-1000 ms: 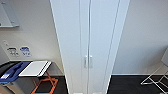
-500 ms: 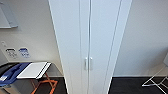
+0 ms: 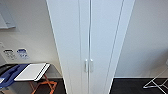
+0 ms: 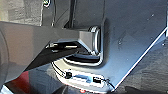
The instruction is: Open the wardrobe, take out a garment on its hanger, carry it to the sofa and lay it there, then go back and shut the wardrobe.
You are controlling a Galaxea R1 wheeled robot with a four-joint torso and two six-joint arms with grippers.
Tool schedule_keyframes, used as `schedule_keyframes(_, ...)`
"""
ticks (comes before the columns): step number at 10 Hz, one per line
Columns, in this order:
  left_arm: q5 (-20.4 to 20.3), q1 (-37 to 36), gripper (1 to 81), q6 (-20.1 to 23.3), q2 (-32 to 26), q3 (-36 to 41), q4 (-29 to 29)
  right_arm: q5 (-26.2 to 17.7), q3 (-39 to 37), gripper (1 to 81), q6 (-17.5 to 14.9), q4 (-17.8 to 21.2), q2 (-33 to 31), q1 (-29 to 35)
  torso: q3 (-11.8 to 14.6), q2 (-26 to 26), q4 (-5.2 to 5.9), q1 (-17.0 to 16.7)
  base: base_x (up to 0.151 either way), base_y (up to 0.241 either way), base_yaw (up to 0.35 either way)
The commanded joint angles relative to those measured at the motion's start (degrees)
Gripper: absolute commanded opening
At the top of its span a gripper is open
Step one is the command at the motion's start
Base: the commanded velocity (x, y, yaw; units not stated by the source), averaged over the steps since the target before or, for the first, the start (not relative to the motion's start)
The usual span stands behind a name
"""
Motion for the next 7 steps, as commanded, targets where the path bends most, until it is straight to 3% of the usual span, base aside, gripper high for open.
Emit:
schedule_keyframes(1, 3.16, -1.61, 81.1, -0.1, -0.6, 0.44, 0.39, -3.42, 0.58, 81.1, 0.04, -0.54, -0.09, 1.67, 0.0, 0.0, 0.0, 0.03, 0.086, 0.0, 0.0)
schedule_keyframes(7, 3.25, -1.61, 81.1, -0.01, -0.6, 0.44, 0.65, -2.89, 0.49, 81.1, 0.12, -0.45, 0.09, 1.67, 0.0, 0.0, 0.0, 0.03, 0.086, 0.0, 0.0)
